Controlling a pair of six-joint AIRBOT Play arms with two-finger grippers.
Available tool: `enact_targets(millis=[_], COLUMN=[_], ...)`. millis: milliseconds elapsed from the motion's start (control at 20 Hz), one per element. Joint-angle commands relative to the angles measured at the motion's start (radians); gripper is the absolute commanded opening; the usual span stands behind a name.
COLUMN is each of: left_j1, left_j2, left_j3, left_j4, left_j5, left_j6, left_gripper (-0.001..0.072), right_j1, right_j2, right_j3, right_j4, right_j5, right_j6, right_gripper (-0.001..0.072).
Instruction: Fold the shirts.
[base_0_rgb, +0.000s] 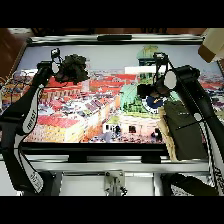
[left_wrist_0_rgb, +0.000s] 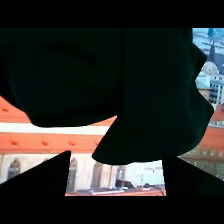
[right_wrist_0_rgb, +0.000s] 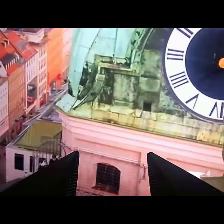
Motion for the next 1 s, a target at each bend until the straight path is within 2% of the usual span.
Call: enact_targets(millis=[0,200,250,350,450,550,700,750,950], left_j1=[-0.006,-0.01,-0.01,-0.011,-0.008,-0.003,-0.028,-0.05,-0.207], left_j2=[-0.083,-0.103,-0.103,-0.103,-0.086,-0.019,0.216,0.321,0.722], left_j3=[0.037,0.037,0.037,0.037,0.04,0.04,0.039,0.039,0.038], left_j4=[-0.073,-0.074,-0.074,-0.077,-0.082,-0.082,-0.082,-0.082,-0.082], left_j5=[0.035,0.128,0.151,0.161,0.131,0.1,0.104,0.101,0.09], left_j6=[0.026,0.032,0.032,0.032,0.032,0.038,0.173,0.195,0.193], left_gripper=[0.0671,0.066,0.0579,0.0247,0.0035,0.0032,0.0031,0.0031,0.0032], right_j1=[0.001,0.001,0.001,0.001,0.001,0.0,0.001,0.001,0.001], right_j2=[0.0,0.0,0.0,0.0,0.0,0.002,0.046,0.076,0.266], right_j3=[0.0,0.0,0.0,0.0,0.0,0.0,0.011,0.027,0.127], right_j4=[0.016,0.061,0.061,0.061,0.069,0.053,0.019,0.019,-0.075], right_j5=[0.002,0.013,0.021,0.026,0.039,0.068,0.153,0.173,0.23], right_j6=[-0.001,-0.003,-0.005,-0.013,-0.025,-0.132,-0.176,-0.199,-0.238], right_gripper=[0.0538,0.0538,0.0538,0.0538,0.0539,0.0538,0.0538,0.0538,0.0538])
